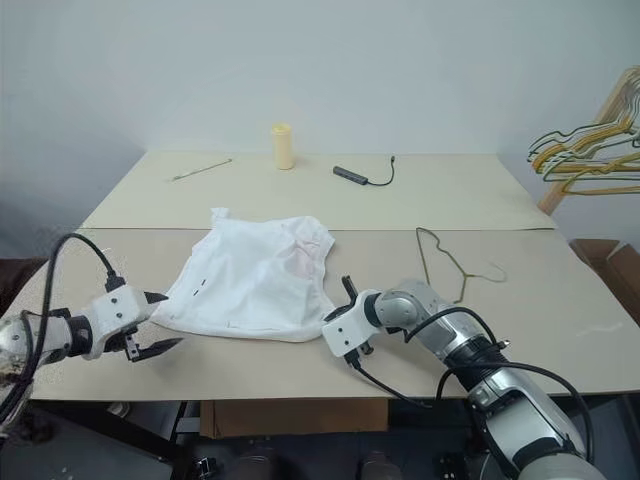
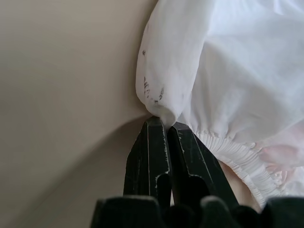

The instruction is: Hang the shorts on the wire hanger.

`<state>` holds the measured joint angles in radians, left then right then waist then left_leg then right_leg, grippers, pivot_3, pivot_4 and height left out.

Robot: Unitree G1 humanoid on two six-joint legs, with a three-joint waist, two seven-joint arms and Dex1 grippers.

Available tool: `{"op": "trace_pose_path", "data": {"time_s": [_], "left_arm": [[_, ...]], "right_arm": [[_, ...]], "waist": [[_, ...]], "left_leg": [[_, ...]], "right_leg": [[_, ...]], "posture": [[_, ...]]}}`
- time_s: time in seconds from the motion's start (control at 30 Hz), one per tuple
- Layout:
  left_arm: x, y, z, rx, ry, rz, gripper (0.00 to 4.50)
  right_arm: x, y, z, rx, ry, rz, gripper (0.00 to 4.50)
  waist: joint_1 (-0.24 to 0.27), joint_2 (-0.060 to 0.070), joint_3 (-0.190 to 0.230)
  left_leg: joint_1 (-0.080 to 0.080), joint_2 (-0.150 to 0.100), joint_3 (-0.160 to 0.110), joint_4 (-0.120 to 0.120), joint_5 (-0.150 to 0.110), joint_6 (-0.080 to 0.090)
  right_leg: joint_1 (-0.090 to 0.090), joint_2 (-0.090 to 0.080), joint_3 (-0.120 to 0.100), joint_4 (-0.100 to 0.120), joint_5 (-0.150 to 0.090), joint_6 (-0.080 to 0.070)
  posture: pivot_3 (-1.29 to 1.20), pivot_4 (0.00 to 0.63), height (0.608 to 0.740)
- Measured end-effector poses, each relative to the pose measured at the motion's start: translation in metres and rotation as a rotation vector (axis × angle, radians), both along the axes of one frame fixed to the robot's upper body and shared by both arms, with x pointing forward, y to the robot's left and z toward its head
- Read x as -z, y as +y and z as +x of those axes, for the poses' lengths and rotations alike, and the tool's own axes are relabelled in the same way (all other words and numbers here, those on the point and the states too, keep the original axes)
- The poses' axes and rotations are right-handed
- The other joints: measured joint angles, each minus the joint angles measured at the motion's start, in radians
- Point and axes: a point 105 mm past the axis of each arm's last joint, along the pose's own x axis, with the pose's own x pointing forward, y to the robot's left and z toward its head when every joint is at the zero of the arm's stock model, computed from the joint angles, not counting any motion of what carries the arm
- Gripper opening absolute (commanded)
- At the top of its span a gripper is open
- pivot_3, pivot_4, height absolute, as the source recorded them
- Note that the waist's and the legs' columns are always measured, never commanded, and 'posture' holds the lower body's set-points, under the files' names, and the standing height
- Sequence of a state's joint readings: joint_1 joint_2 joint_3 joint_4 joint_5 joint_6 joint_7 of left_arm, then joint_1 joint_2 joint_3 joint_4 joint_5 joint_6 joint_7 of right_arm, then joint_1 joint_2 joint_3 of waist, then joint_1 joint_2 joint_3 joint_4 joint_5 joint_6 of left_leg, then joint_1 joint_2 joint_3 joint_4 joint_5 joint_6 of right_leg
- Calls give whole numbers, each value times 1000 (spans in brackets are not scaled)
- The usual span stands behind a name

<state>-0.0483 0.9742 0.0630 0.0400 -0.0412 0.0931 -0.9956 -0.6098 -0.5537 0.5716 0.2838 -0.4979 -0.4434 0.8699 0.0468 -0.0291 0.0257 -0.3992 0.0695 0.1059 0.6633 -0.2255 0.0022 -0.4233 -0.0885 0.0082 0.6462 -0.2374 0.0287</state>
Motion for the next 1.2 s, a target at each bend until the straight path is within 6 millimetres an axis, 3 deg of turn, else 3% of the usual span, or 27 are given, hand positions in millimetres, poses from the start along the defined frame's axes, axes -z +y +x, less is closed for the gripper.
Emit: {"op": "trace_pose_path", "data": {"time_s": [0.13,0.27,0.3,0.43,0.7,0.77,1.0,1.1,1.2], "left_arm": [[11,10,9,31,51,83,4500],[10,13,24,46,36,112,4500],[10,14,27,40,33,102,4317],[17,10,38,29,26,67,3241],[23,9,34,54,60,76,524],[25,10,32,52,67,76,32],[22,15,22,57,59,133,32],[13,11,-10,104,121,122,32],[-5,1,-47,170,198,105,32]], "right_arm": [[0,-1,2,19,-2,1,30],[0,-3,2,32,0,0,30],[0,-3,2,34,0,0,10],[0,-4,2,40,2,1,0],[1,-4,1,64,4,13,0],[1,-4,3,74,-5,17,0],[-7,-7,12,174,-27,14,0],[-25,-8,10,227,-46,35,0],[-36,-17,-7,230,-23,19,0]], "waist": [[-1,0,0],[-2,0,0],[-2,0,0],[-1,0,0],[-7,0,0],[-8,0,0],[-19,0,0],[-34,0,0],[-35,-1,0]], "left_leg": [[0,0,1,0,0,0],[0,0,1,0,0,0],[0,0,1,0,0,0],[0,0,1,0,0,0],[1,0,1,0,0,0],[0,0,1,0,0,0],[-1,0,1,0,0,0],[-7,1,1,0,0,-1],[-9,1,1,0,-1,-1]], "right_leg": [[0,0,0,0,0,1],[0,0,0,0,0,1],[0,0,0,1,1,1],[0,0,0,1,1,1],[0,0,0,1,1,1],[0,0,0,1,1,1],[-2,0,1,1,1,1],[-7,0,1,1,1,1],[-9,-1,1,1,0,2]], "posture": [[118,0,740],[113,0,740],[108,0,740],[100,0,740],[98,0,740],[99,0,740],[99,0,740],[94,0,740],[93,0,740]]}}
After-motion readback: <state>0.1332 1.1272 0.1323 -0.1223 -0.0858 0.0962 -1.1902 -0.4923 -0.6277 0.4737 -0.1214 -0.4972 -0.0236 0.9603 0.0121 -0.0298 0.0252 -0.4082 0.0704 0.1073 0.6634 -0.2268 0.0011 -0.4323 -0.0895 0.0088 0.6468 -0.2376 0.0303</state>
